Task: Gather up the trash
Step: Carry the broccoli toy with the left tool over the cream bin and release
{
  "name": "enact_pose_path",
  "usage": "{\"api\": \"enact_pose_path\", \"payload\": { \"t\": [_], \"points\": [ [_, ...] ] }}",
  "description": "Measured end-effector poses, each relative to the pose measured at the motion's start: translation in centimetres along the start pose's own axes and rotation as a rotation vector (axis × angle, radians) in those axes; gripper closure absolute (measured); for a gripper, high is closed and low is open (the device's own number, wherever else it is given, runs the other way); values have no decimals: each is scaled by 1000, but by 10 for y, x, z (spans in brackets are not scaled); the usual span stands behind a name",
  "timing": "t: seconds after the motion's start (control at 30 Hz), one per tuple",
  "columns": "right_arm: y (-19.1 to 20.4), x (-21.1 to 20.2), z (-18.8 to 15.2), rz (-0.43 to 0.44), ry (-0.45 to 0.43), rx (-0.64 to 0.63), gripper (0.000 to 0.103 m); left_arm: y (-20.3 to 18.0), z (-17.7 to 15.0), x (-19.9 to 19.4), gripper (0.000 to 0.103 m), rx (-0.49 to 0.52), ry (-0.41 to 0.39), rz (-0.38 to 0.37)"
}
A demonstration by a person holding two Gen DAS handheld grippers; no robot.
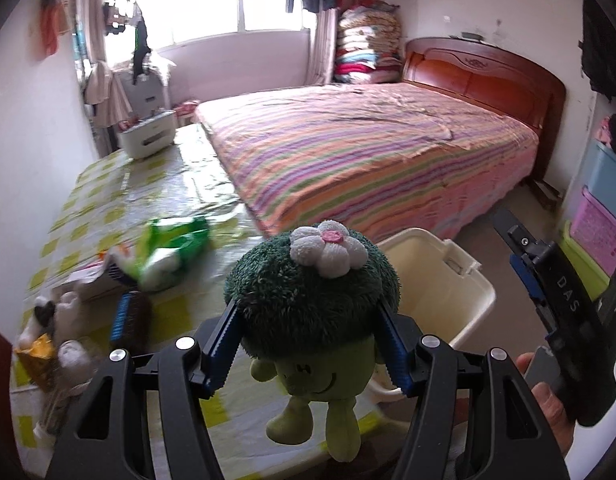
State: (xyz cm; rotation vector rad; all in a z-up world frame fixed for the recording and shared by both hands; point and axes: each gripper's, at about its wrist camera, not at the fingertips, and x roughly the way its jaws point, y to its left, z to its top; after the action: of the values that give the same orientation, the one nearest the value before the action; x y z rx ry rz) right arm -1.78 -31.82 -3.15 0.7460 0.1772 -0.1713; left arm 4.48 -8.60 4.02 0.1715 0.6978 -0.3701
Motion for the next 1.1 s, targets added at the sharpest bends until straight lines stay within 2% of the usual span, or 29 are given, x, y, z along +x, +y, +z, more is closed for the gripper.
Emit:
{"api": "enact_pose_path", "payload": {
  "t": [0.33, 0.43, 0.57, 0.8, 0.97, 1.1],
  "points": [
    [-28, -3, 2, -21, 5, 107, 25, -36, 10, 34, 37, 51, 50, -62],
    [-31, -3, 2, -26, 7, 111, 25, -42, 10, 36, 37, 78, 37, -64],
    [-30, -3, 2, -32, 6, 104, 25, -47, 9, 40, 33, 120, 60, -38],
    [-16, 3, -5, -32, 35, 61, 25, -19, -3, 26, 32, 73, 55, -18],
    [8, 8, -13, -18, 55, -30, 23, 13, -15, 10, 32, 30, 49, 22],
    [35, 18, -29, 13, 115, -105, 23, 43, -26, 1, 32, -33, 58, 49]
  ]
}}
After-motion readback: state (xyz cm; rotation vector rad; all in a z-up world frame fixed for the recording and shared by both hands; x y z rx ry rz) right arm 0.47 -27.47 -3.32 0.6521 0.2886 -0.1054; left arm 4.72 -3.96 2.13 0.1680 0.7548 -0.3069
